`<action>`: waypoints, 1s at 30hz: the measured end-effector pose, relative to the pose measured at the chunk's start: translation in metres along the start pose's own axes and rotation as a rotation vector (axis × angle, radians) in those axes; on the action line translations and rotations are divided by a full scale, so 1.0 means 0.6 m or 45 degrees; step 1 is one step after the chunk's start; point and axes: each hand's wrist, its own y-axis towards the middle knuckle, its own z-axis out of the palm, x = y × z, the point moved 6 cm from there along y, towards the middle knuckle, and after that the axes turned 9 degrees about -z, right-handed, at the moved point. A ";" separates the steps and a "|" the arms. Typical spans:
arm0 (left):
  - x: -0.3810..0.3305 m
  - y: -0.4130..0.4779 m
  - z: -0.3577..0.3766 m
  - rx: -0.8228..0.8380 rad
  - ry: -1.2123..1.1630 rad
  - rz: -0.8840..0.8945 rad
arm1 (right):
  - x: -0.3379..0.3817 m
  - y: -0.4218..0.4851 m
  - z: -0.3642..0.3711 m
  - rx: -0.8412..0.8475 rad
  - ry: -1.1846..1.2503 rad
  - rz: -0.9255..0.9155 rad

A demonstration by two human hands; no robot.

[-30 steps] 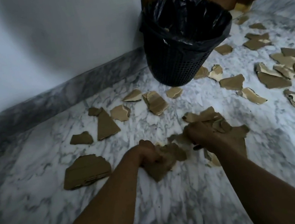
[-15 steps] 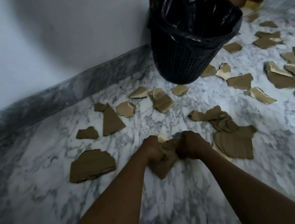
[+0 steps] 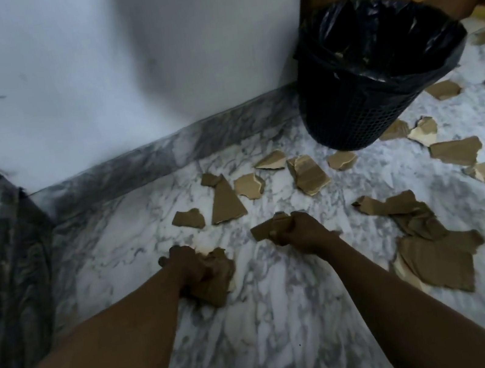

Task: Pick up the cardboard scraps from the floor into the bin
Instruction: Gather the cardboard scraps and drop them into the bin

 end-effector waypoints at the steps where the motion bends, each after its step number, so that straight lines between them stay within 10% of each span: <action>1: 0.002 0.001 0.006 -0.010 -0.023 0.002 | -0.004 0.010 0.009 0.009 -0.008 0.002; 13: -0.054 0.045 -0.108 -0.337 -0.090 0.328 | 0.034 0.047 0.042 -0.078 -0.468 0.010; 30: -0.059 0.108 -0.091 -0.173 -0.134 0.279 | 0.087 0.185 0.049 0.037 -0.672 -0.294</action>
